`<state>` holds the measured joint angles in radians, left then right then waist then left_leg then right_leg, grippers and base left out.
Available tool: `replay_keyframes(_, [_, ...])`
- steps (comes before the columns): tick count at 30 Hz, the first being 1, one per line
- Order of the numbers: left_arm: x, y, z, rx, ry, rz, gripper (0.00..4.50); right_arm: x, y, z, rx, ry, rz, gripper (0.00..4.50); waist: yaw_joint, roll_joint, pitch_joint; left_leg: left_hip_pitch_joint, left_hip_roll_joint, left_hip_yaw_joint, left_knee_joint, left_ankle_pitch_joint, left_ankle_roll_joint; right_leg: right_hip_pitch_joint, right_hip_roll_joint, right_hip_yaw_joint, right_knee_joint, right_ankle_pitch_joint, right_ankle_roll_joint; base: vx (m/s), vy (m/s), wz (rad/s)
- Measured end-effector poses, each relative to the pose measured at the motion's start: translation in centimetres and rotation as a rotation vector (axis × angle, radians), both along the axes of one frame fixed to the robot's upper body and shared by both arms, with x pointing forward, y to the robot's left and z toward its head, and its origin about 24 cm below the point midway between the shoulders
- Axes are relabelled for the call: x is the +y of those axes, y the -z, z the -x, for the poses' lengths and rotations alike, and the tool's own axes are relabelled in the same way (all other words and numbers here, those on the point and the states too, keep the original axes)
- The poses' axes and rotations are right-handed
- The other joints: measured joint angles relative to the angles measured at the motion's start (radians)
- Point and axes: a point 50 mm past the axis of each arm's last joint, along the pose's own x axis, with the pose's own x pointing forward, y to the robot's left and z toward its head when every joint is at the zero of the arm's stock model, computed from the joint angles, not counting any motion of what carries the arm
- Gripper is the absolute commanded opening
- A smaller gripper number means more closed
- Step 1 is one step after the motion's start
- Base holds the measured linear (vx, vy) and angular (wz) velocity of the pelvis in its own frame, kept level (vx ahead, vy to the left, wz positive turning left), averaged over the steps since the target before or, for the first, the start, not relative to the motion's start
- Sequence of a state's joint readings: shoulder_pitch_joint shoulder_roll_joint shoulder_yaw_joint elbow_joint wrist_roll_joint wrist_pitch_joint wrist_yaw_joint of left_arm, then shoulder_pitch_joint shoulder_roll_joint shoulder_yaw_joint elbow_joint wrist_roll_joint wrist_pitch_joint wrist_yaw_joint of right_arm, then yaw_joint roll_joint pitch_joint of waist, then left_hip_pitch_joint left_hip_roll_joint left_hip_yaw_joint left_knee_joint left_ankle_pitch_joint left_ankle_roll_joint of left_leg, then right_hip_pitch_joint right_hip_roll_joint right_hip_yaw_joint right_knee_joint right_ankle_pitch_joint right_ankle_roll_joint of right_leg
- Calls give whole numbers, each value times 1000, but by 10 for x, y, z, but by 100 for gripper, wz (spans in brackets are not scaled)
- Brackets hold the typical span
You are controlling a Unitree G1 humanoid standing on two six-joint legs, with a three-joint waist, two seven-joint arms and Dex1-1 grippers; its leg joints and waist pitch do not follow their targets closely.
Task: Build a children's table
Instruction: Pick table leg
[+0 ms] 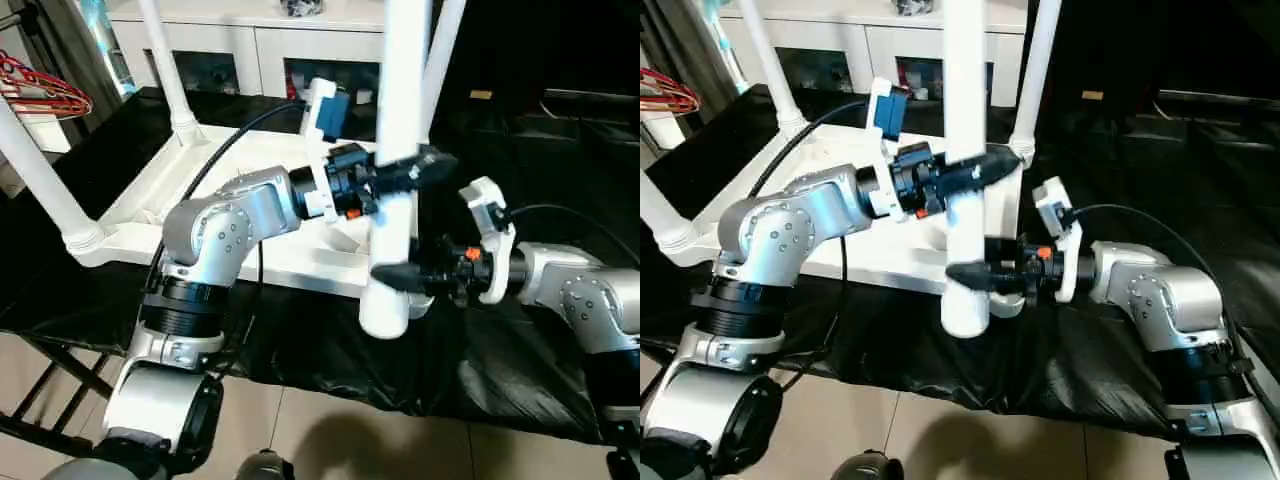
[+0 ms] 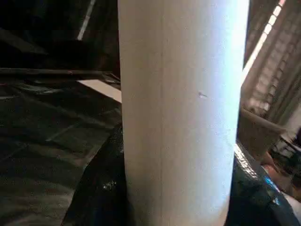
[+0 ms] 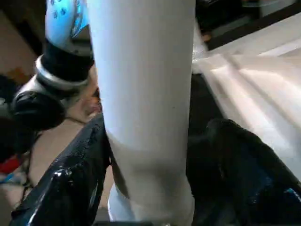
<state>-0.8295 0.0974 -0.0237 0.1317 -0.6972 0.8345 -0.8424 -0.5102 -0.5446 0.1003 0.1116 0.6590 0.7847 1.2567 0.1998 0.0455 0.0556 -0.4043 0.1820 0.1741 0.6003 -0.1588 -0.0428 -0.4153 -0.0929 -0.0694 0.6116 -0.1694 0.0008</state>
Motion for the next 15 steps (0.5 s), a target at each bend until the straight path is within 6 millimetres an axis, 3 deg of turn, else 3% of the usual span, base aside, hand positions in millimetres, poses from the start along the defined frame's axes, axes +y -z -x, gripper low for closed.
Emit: replay_keyframes(15, [-5,0,4,0,49,10,184,7,8,5,54,-84,9,345,0,-5,-1,0,0,0,2,0,0,0,0,0,2,1,-1,0,0,0])
